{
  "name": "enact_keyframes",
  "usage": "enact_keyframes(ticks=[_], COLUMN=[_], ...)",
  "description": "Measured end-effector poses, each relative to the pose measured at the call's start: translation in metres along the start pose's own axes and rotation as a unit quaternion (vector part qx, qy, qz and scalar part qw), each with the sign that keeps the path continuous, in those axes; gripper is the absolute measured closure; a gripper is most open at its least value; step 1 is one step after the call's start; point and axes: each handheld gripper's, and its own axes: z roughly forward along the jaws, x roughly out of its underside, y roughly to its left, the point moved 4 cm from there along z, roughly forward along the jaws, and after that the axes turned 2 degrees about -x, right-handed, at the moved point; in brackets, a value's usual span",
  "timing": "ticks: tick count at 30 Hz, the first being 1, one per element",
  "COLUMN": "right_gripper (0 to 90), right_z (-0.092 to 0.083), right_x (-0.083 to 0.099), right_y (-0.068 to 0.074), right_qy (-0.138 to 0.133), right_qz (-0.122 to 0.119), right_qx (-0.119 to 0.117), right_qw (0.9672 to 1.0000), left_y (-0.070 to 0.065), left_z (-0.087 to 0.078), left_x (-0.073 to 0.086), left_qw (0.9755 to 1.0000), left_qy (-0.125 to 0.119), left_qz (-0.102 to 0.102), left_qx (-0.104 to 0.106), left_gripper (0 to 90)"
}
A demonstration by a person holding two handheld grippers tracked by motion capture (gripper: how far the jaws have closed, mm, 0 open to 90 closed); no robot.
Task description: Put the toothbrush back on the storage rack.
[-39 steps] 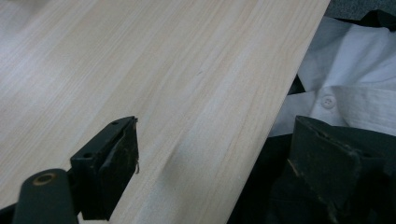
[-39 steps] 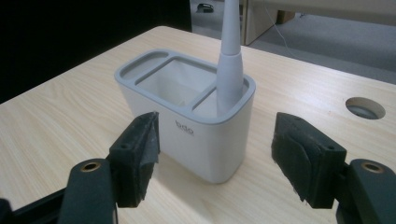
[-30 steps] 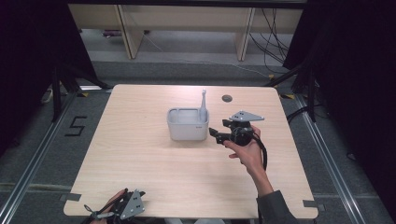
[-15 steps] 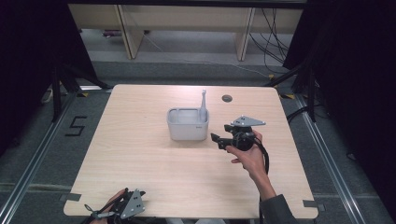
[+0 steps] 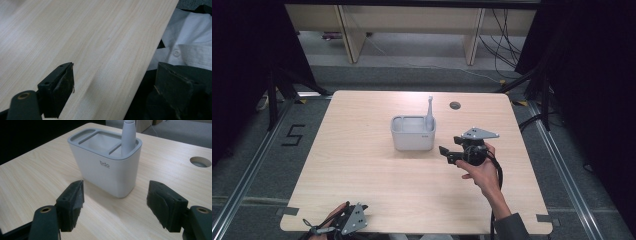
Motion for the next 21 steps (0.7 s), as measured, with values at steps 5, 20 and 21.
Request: enact_keyframes(ticks=[5,20,21], right_gripper=[29.3,28.2,28.2], right_z=[-0.002,-0.010,-0.010], right_x=[0.006,0.031,0.033], right_y=[0.008,0.014,0.015], right_qy=[0.006,0.030,0.026], right_qz=[0.000,-0.003,-0.002], right_qx=[-0.001,0.002,0.002], right_qw=[1.0000,0.9996,0.9997], left_y=[0.000,-0.002,-0.002], left_z=[0.000,-0.003,-0.003], left_x=[0.000,0.003,0.002], left_qw=[1.0000,0.9999,1.0000], left_qy=[0.000,0.008,0.003], left_qz=[0.007,0.007,0.006], left_qx=[-0.002,0.006,-0.006], left_gripper=[15.2,15.2,15.2])
